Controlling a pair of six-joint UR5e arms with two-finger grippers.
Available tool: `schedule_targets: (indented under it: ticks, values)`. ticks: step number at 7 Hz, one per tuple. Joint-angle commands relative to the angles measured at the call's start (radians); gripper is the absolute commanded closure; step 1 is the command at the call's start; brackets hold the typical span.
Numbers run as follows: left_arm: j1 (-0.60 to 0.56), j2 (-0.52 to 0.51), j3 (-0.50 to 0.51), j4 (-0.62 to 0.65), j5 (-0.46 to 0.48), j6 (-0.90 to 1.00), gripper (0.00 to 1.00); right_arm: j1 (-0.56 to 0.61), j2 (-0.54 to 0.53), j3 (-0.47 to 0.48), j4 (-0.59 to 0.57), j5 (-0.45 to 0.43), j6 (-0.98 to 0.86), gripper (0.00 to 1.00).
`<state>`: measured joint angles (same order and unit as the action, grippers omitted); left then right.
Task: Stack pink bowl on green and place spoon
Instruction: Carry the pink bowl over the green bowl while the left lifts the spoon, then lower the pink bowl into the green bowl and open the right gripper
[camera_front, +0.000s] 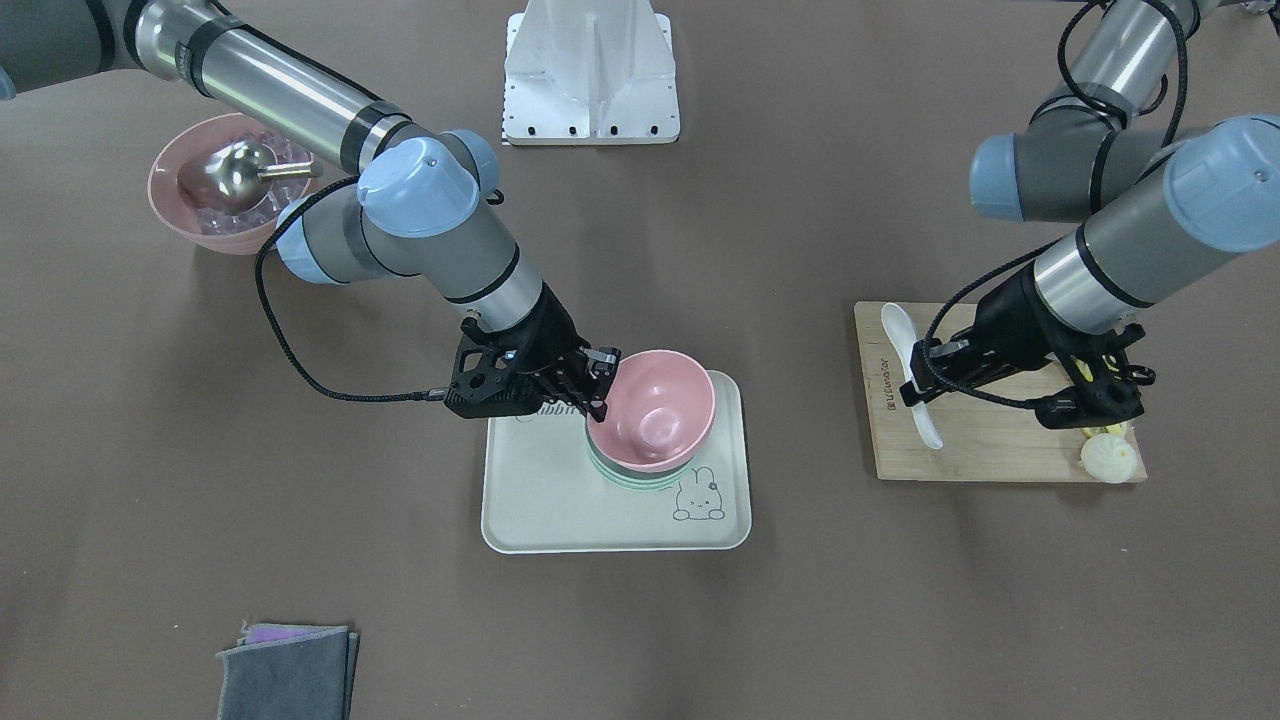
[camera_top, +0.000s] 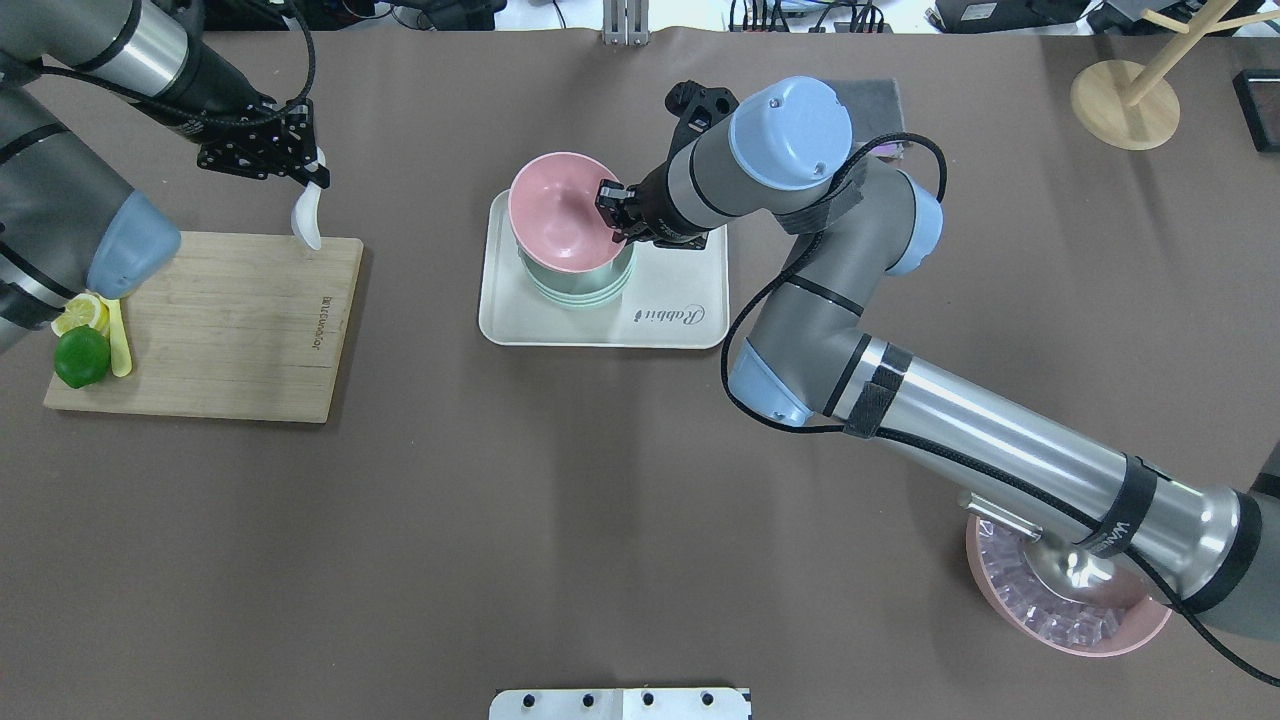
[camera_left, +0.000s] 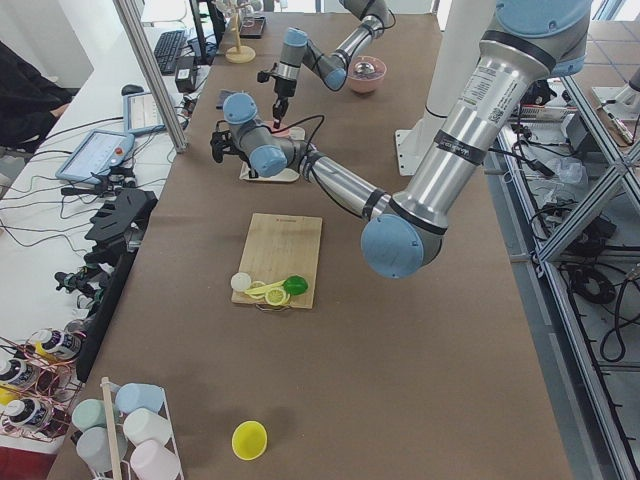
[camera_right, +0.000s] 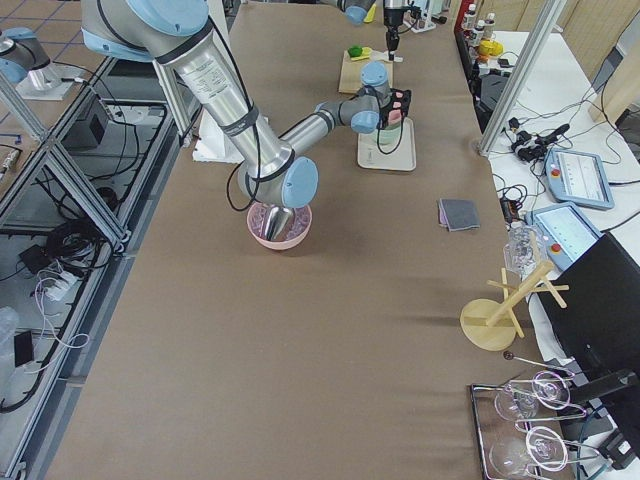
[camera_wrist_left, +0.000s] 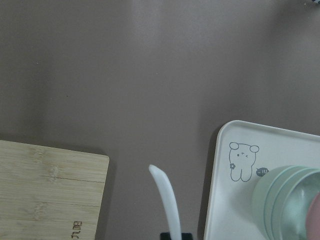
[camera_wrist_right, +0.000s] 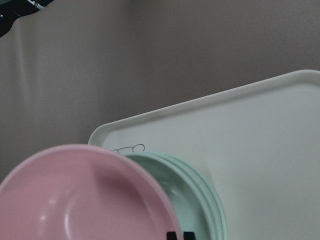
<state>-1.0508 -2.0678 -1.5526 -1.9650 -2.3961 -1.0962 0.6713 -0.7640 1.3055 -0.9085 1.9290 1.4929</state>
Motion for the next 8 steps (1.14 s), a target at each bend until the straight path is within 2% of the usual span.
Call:
schedule_targets:
  ticks: [1, 4, 6, 7, 8]
  values:
    - [0.0, 0.002, -0.001, 0.0, 0.0, 0.002, 1.0, -0.001, -0.001, 0.001, -0.003, -0.002, -0.006, 0.01]
    - [0.0, -0.015, -0.01, 0.0, -0.002, -0.01, 1.0, 0.077, -0.006, 0.005, -0.01, 0.039, -0.042, 0.0]
    - [0.023, -0.134, -0.001, -0.012, 0.005, -0.078, 1.0, 0.19, -0.017, 0.0, -0.047, 0.225, -0.078, 0.0]
    - [0.07, -0.159, 0.029, -0.128, 0.097, -0.08, 1.0, 0.223, -0.017, 0.0, -0.09, 0.258, -0.147, 0.0]
    - [0.154, -0.166, 0.069, -0.269, 0.279, -0.121, 1.0, 0.241, -0.023, 0.0, -0.101, 0.268, -0.167, 0.0]
